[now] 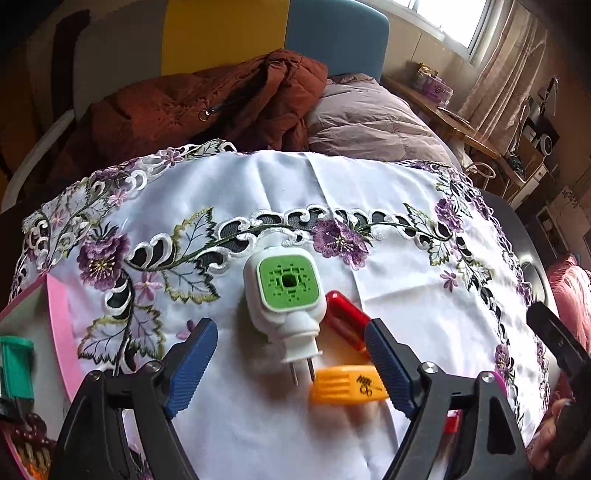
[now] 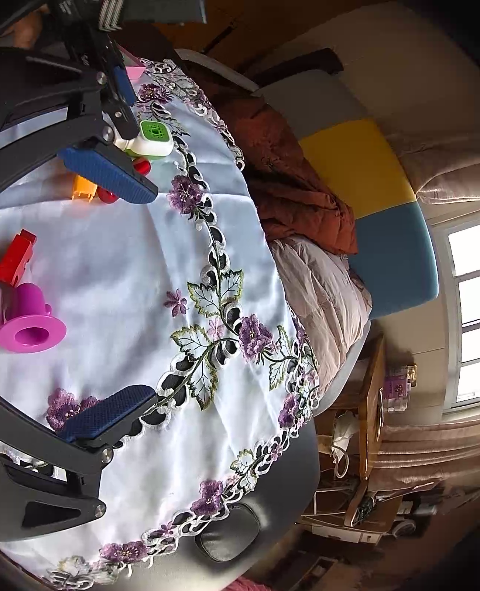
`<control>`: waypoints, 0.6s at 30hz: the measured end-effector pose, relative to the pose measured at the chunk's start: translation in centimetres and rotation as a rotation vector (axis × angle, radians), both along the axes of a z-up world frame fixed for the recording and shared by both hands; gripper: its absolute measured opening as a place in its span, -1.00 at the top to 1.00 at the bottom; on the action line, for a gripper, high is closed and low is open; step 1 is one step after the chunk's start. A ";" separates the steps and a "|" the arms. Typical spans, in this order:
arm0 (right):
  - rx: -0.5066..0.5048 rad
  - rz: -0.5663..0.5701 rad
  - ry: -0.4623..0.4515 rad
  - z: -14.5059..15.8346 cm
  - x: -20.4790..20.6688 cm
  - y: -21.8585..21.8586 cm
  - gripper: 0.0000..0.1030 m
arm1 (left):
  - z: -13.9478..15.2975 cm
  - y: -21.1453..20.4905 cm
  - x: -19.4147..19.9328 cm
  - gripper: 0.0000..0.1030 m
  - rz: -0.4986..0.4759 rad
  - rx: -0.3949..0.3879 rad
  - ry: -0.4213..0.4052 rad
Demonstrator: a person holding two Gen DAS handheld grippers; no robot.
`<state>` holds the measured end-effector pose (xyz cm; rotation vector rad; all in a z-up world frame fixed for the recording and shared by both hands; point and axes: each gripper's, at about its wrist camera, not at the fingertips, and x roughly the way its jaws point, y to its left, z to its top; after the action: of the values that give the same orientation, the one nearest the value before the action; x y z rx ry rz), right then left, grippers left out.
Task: Organize rigid objects
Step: 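Reach the left tool to the white-green plug-in device and close on it, then grasp the red cylinder with the right tool while the left tool holds the plug-in device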
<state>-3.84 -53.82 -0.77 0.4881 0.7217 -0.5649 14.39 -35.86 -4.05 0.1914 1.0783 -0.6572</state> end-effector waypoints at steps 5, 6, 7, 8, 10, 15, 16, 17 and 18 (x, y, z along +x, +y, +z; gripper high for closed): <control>0.009 0.005 -0.005 0.0 0.0 -0.1 -0.93 | -2.3 -1.4 2.8 -0.64 0.049 0.024 0.048; 0.012 0.006 -0.006 0.0 0.0 -0.1 -0.93 | -2.8 -1.4 3.4 -0.62 0.065 0.018 0.070; 0.013 0.008 -0.004 -0.1 0.1 -0.1 -0.93 | -3.3 -1.1 4.0 -0.60 0.081 -0.016 0.105; 0.012 0.007 -0.001 -0.2 0.1 -0.1 -0.93 | -3.3 -0.6 4.3 -0.40 0.101 -0.034 0.108; 0.013 0.010 0.003 -0.3 0.2 -0.1 -0.93 | -3.1 0.0 4.3 -0.04 0.103 -0.031 0.100; 0.011 0.036 0.021 -0.6 0.6 0.2 -0.93 | -2.8 2.1 2.2 -0.03 0.060 -0.023 0.070; 0.006 0.041 0.026 -0.7 0.7 0.3 -0.93 | -2.8 2.6 1.6 -0.03 0.056 -0.025 0.070; 0.002 0.046 0.033 -0.7 0.8 0.4 -0.93 | -2.7 3.0 0.9 -0.03 0.051 -0.028 0.076; 0.005 0.056 0.041 -0.9 0.9 0.5 -0.93 | -2.7 3.4 0.1 -0.03 0.043 -0.029 0.077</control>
<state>-2.90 -53.31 -1.69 0.4605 0.7736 -0.5216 14.47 -32.46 -6.73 0.1186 1.1433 -0.6458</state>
